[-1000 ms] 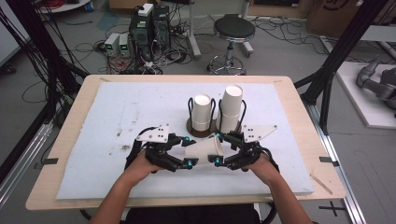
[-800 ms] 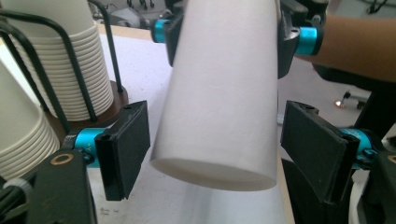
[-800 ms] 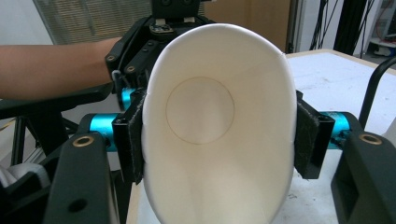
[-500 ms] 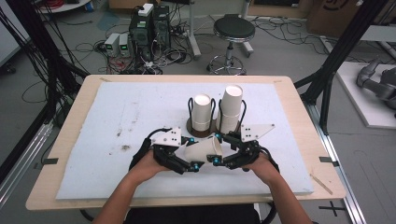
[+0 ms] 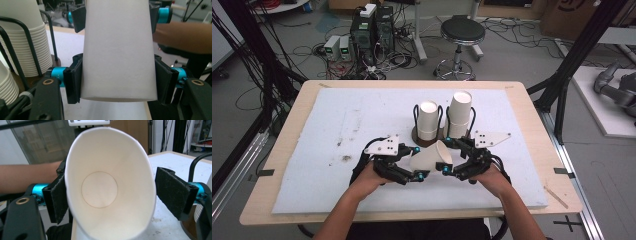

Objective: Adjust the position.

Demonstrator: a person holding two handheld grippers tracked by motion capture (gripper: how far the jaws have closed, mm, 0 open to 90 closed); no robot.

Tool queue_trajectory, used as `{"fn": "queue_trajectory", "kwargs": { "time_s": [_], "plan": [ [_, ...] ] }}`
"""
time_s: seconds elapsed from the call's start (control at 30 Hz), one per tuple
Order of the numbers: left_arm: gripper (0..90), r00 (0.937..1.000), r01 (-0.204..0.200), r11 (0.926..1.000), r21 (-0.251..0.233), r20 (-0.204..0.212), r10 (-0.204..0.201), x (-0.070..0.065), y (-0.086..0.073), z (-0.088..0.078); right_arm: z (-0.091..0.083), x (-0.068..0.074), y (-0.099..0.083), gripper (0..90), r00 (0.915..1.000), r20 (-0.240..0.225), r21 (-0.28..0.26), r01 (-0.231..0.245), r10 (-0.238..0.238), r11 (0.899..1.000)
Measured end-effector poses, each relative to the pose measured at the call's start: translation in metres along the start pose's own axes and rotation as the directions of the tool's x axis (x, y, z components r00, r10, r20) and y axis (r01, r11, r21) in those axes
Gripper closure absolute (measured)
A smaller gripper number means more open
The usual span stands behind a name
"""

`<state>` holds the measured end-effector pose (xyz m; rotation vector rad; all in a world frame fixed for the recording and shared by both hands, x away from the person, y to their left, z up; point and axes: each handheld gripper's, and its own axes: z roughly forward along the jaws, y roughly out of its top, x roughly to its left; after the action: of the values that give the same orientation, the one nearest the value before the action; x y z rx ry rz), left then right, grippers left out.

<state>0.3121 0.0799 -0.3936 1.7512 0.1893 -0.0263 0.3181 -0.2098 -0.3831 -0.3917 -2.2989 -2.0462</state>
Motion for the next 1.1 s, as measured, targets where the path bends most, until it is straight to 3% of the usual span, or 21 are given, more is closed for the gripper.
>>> {"fn": "queue_trajectory", "kwargs": {
  "time_s": [0.13,0.2,0.27,0.37,0.47,0.53,0.73,0.93,1.1],
  "plan": [
    [35.9,0.9999,0.004,0.9997,-0.022,0.01,-0.004,0.001,-0.003,0.0,0.0,0.001,0.0,19.5,0.9999,-0.004,-0.011,0.01,-0.01,1.0],
    [35.9,0.9999,0.005,0.9996,-0.029,0.01,-0.005,0.001,-0.004,0.001,0.0,0.0,0.0,27.9,0.9995,-0.016,-0.015,0.028,-0.028,0.999],
    [36.3,0.9999,0.005,0.9996,-0.027,0.01,-0.005,0.001,-0.004,0.002,-0.001,0.001,0.001,29.3,0.9984,-0.021,-0.018,0.053,-0.053,0.998],
    [35.3,0.9997,0.023,0.9996,0.014,-0.004,-0.023,0.001,-0.005,0.005,-0.002,0.0,0.001,31.0,0.998,-0.023,0.003,0.059,-0.059,0.998],
    [29.9,0.9985,0.025,0.9947,0.1,-0.051,-0.02,-0.001,-0.002,0.007,0.0,-0.001,0.0,32.9,0.9977,-0.018,0.044,0.066,-0.065,0.997],
    [23.9,0.9967,0.016,0.9927,0.12,-0.081,-0.006,-0.002,0.0,0.007,0.001,0.0,0.0,33.0,0.9965,0.003,0.075,0.083,-0.083,0.994],
    [22.9,0.9916,0.01,0.9899,0.141,-0.129,0.008,-0.002,0.003,0.007,-0.001,-0.002,0.001,33.7,0.9969,0.023,0.081,0.073,-0.075,0.994],
    [21.9,0.9952,0.008,0.9879,0.155,-0.098,0.008,-0.002,0.001,0.014,0.001,-0.001,0.003,34.4,0.9985,-0.012,0.09,0.054,-0.053,0.994],
    [32.6,0.9974,-0.016,0.9867,0.162,-0.067,0.028,-0.002,0.001,0.015,0.002,-0.001,0.003,34.5,0.9988,-0.013,0.094,0.049,-0.048,0.994]
  ]
}}
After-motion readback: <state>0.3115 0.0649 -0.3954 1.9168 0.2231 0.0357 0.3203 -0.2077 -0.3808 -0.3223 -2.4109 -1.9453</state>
